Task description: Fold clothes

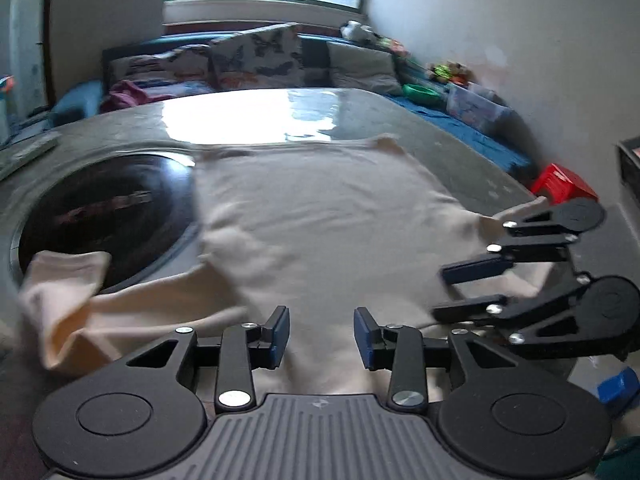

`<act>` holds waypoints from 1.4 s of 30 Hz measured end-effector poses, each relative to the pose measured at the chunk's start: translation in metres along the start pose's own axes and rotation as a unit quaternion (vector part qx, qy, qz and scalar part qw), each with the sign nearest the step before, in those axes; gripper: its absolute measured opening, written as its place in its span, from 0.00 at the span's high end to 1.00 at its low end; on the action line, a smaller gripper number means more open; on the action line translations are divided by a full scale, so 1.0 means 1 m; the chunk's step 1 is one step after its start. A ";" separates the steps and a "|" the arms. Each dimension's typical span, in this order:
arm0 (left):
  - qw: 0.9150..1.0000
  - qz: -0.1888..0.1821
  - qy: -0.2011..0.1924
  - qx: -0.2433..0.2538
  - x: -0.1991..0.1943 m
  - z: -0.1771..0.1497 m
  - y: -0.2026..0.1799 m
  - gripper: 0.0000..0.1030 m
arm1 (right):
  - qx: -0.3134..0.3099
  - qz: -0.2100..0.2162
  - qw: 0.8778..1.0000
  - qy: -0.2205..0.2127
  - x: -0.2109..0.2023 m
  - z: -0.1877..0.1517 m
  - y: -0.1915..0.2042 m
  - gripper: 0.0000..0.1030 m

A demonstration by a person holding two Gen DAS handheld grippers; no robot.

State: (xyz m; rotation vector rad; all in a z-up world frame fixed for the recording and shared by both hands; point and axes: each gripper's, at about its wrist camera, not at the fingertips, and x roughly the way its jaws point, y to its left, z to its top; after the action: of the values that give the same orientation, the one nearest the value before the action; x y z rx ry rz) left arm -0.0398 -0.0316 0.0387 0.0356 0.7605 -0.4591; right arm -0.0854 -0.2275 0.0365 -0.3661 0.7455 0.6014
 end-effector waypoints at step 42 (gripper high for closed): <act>0.921 0.306 -0.096 -0.222 -0.066 -0.030 0.171 0.87 | 0.048 -0.018 0.999 -0.010 0.006 -0.003 -0.002 0.53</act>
State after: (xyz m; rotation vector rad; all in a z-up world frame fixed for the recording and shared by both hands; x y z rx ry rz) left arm -0.0304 0.1541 0.0390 -0.1906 0.6046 0.3099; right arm -0.0822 -0.2279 0.0304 -0.2838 0.7450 0.5317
